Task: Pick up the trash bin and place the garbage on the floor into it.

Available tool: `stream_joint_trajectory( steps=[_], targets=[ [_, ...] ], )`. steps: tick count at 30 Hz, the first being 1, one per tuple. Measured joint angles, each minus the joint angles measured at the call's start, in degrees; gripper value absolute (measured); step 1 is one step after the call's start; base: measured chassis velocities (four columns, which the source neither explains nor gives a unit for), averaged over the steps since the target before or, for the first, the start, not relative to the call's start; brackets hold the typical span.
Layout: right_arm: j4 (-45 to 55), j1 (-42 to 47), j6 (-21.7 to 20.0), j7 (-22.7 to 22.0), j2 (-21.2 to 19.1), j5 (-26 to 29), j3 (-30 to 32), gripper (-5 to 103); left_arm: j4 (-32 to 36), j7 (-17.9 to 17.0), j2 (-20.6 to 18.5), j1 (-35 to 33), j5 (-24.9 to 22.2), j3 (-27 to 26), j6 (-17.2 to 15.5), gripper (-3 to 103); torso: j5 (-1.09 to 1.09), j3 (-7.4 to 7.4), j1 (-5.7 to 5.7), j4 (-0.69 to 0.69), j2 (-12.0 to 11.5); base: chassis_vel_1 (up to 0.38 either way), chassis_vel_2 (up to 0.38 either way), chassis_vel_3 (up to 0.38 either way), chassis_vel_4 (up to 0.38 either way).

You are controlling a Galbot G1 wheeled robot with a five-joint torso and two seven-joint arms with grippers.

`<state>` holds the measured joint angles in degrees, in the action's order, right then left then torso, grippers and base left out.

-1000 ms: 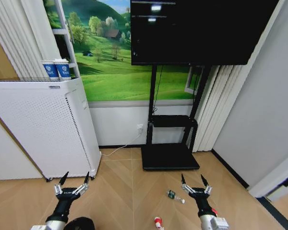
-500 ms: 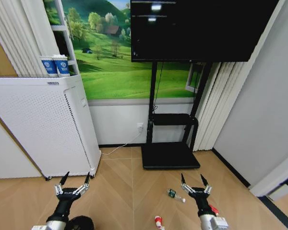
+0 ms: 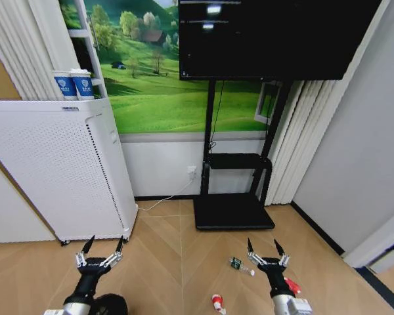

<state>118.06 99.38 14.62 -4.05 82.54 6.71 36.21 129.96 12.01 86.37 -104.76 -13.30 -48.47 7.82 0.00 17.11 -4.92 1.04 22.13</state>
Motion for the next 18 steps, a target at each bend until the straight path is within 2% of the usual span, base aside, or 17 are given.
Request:
stream_joint_trajectory(
  steps=[8,10,18],
  targets=[
    [-0.04,-0.61,0.23,-1.91,-0.11,0.34,0.28,100,0.0,0.14,-0.07,-0.04,-0.06,0.12,0.0,99,0.0,-0.97,0.6,0.01,-1.58,0.0,0.0,0.0,0.0],
    [-0.41,-1.41,1.94,-3.69,-0.12,0.82,0.2,100,-0.02,0.17,-0.07,-0.04,-0.06,0.18,0.0,99,0.0,-1.44,0.89,0.0,-2.32,0.0,0.0,0.0,0.0],
    [-0.88,-1.93,3.41,-4.12,-0.11,0.91,0.4,100,-0.07,0.3,0.02,-0.12,-0.05,0.2,0.0,99,0.0,-2.63,1.43,0.01,-4.06,0.0,0.0,0.0,0.0]
  ],
)
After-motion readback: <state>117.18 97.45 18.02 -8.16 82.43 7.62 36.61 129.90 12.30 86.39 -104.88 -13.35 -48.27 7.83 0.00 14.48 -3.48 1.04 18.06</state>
